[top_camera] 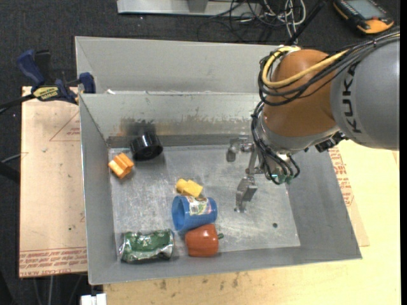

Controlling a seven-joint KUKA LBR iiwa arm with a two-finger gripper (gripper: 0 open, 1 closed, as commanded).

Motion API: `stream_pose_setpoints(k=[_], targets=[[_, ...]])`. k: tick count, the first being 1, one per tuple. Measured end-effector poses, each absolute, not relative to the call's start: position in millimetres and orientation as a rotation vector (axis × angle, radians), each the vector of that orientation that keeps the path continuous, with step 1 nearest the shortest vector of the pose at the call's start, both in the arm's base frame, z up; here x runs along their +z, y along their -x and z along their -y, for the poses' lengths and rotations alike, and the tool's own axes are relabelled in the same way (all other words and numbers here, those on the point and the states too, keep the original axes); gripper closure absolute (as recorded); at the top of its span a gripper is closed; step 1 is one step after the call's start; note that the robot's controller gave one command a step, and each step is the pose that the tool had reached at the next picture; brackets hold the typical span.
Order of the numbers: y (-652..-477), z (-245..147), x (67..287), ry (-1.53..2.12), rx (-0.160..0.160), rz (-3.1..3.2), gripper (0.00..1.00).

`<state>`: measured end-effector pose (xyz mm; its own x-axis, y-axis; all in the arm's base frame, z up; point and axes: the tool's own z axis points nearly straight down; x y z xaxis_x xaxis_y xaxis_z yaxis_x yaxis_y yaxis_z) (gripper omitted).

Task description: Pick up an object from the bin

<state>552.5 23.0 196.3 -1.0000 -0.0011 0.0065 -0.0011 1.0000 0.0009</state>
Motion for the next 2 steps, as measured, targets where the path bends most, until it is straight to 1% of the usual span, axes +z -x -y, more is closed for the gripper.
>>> stream_pose_setpoints(k=[1,2], targets=[[-554.2,-23,200,0.0,-0.002,3.143,0.0],[-574.7,-59,127,0.034,-0.003,3.147,0.0]])
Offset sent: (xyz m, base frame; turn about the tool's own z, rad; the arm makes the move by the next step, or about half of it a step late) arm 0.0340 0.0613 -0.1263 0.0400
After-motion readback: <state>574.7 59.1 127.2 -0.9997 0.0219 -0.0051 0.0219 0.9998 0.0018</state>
